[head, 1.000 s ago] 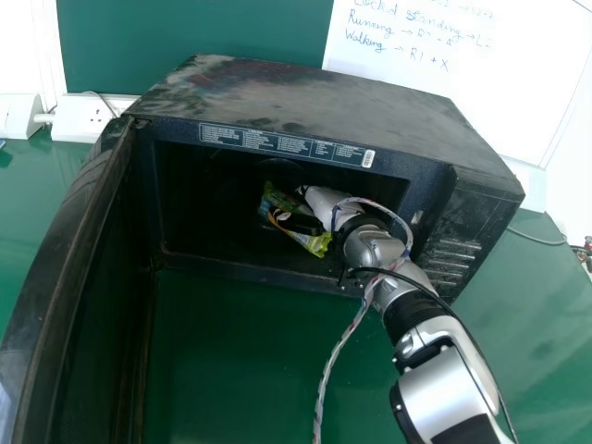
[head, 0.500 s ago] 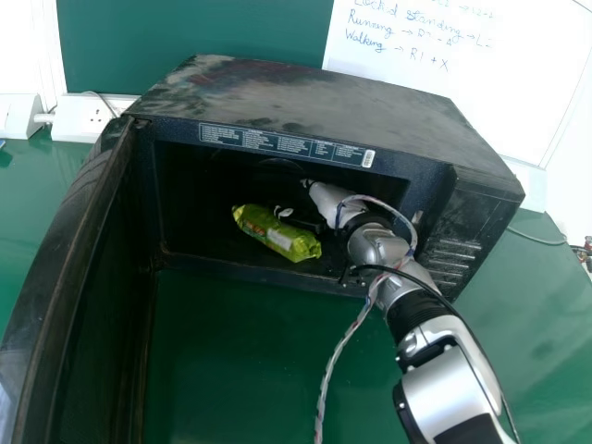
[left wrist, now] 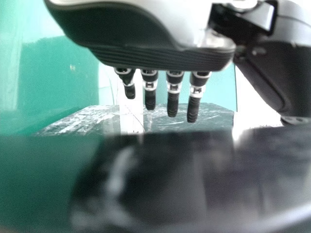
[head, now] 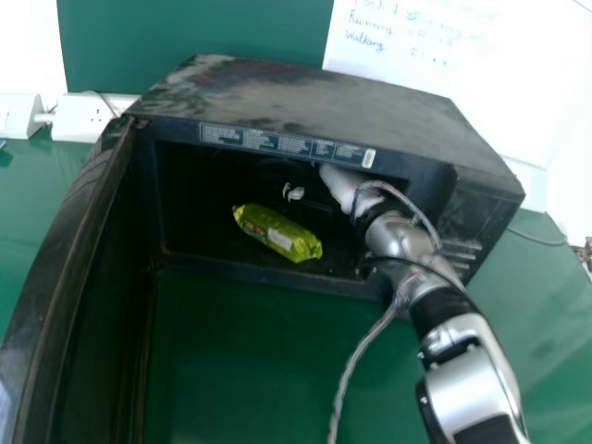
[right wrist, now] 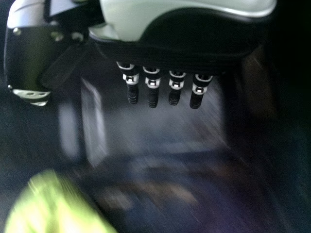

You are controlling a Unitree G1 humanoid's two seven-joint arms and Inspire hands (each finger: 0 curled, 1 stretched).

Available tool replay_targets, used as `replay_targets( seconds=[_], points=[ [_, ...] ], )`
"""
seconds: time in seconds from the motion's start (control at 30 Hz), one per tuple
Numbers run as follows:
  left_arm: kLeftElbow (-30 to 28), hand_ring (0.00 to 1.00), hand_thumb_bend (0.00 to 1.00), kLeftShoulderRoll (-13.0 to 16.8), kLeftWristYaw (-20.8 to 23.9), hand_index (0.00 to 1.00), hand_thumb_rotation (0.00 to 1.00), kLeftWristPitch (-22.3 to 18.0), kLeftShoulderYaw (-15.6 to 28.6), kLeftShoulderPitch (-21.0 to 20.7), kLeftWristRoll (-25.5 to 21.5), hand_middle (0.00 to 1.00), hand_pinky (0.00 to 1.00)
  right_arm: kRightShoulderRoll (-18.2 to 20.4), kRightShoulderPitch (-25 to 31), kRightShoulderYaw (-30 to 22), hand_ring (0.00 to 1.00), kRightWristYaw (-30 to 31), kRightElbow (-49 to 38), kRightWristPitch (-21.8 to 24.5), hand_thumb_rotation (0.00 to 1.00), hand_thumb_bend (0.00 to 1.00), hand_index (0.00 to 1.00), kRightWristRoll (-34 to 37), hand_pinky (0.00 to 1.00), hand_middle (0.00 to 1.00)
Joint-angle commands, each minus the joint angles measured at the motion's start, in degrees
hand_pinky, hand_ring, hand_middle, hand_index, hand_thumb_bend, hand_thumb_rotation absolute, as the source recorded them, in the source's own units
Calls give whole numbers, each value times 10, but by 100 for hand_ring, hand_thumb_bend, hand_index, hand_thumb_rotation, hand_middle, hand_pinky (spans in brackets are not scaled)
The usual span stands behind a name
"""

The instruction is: Put biscuit inside oven

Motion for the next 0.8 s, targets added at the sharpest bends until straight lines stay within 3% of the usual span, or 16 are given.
replay_targets(
  seconds=[0.0,0.37,0.77],
  points=[
    [-1,83,77,-1,-1,90,100,-6,-2,8,4,87,83,-28,27,-9,100,-2,-26,-8,82,78,100,7,100,100],
    [1,85,79,5,-2,92,100,-1,-2,6,-7,88,84,-102,127,-51,100,48,-200,-16,81,77,100,24,100,100],
    [2,82,79,5,-6,90,100,-6,-1,9,-5,89,72,-150,279,-121,100,113,-425,30,82,78,100,53,100,100]
  ],
)
